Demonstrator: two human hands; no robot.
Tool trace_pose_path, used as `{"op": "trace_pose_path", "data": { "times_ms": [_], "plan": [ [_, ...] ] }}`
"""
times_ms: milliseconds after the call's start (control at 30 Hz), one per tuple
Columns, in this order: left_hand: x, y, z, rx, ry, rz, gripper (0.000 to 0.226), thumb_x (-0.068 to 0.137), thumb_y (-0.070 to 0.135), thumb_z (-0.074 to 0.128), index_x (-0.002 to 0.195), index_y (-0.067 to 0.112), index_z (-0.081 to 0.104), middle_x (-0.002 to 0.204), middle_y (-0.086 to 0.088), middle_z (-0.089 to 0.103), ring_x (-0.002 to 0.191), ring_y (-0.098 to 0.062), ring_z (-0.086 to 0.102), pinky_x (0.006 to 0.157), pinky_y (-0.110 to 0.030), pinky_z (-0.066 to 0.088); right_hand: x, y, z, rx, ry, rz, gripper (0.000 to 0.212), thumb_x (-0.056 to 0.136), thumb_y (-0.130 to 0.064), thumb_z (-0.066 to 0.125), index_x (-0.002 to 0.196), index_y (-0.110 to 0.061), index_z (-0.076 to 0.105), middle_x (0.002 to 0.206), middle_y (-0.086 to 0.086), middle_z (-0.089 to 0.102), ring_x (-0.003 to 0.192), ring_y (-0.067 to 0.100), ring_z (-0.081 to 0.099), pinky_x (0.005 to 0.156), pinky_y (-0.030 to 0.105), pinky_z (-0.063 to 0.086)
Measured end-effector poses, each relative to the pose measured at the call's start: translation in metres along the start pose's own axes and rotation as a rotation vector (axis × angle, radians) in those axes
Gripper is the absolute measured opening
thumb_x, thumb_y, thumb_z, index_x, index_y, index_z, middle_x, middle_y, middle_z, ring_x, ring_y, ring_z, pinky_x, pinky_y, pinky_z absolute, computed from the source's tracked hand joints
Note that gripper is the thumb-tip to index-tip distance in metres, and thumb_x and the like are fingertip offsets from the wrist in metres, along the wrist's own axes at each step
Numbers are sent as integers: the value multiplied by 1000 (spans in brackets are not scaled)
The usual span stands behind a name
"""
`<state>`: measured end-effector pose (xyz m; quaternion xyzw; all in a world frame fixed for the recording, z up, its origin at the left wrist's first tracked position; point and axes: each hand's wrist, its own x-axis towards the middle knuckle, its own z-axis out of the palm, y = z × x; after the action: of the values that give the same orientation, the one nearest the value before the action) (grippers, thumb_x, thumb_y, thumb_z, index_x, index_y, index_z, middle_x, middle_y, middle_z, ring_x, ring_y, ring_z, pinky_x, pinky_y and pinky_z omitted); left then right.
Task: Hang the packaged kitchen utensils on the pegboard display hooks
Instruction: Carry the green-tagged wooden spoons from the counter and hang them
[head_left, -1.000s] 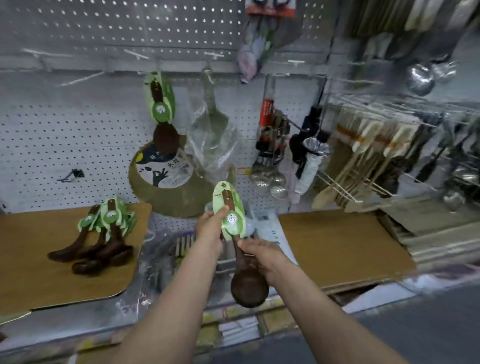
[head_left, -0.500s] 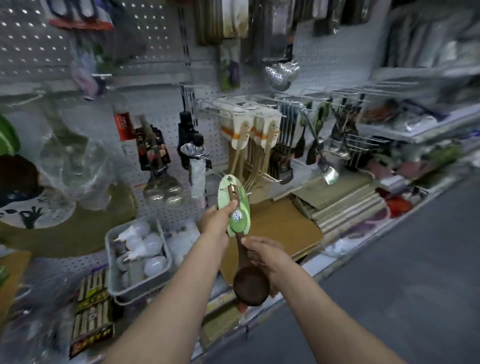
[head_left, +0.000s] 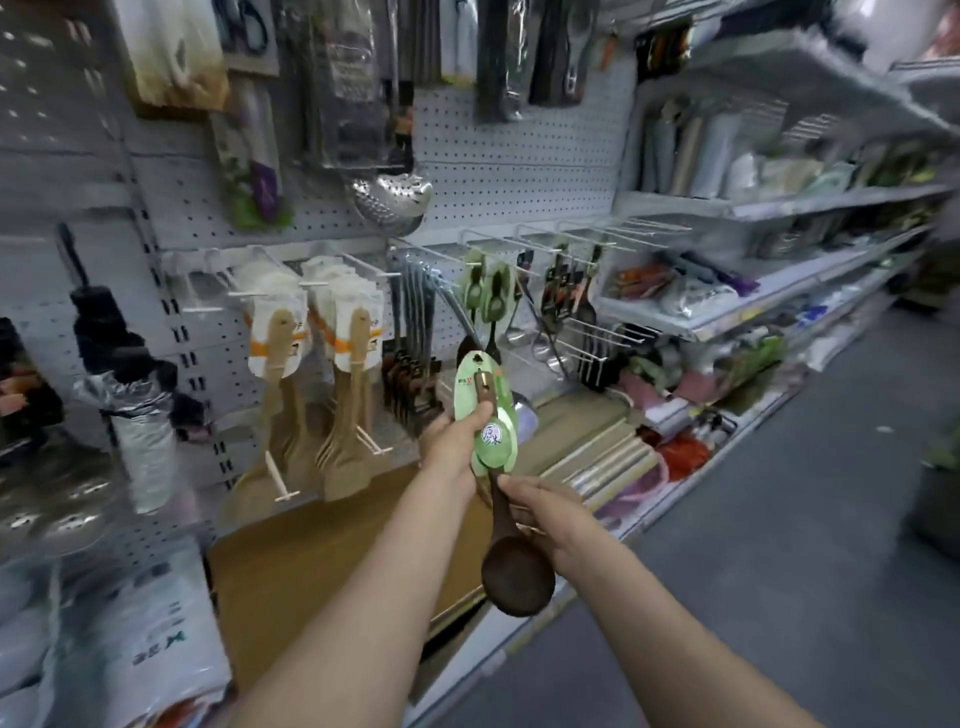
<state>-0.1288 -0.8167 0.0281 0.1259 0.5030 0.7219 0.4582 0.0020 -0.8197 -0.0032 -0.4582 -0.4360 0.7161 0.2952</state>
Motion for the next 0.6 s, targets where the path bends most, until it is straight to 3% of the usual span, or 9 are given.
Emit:
{"op": "trace_pose_path", "data": {
  "times_ms": [67,167,267,333,467,600],
  "plan": [
    [15,-9,37,17,-13,-5,16,85,2,76,100,5,71,85,-13,74,64,-22,71,64,-36,60,18,-14,-27,34,29,-13,13,88,-22,78,96,-16,69,85,1,73,74,14,66,61,23,48],
    [39,-24,79,26,-29,-17,17,84,1,76,99,6,70,95,-18,75,78,-29,72,81,-47,60,45,-30,-59,89,41,-23,13,91,-20,75,100,-14,67,77,1,73,64,10,67,52,17,46],
    [65,-42,115,39,7,-14,19,83,3,78,101,8,72,99,-17,76,88,-32,73,84,-48,60,77,-46,-91,109,33,-20,16,91,-19,75,103,-13,68,78,1,72,61,9,66,50,18,45],
    [83,-57,141,42,27,0,22,84,4,77,105,6,72,98,-17,76,87,-32,73,82,-46,61,101,-55,-116,108,14,-19,18,89,-20,76,104,-13,69,81,1,73,67,11,65,56,22,46],
    [117,-80,204,37,55,35,12,87,3,74,97,8,70,83,-10,74,67,-21,70,57,-29,59,150,-88,-172,97,-39,-21,9,90,-18,74,97,-14,69,76,-2,73,65,9,64,53,19,46],
    [149,-104,281,-8,106,70,18,87,5,75,104,7,69,94,-13,75,73,-22,71,58,-28,59,202,-135,-242,63,-112,-23,9,92,-15,72,86,-17,65,69,-4,71,56,6,63,45,14,44]
  ]
}}
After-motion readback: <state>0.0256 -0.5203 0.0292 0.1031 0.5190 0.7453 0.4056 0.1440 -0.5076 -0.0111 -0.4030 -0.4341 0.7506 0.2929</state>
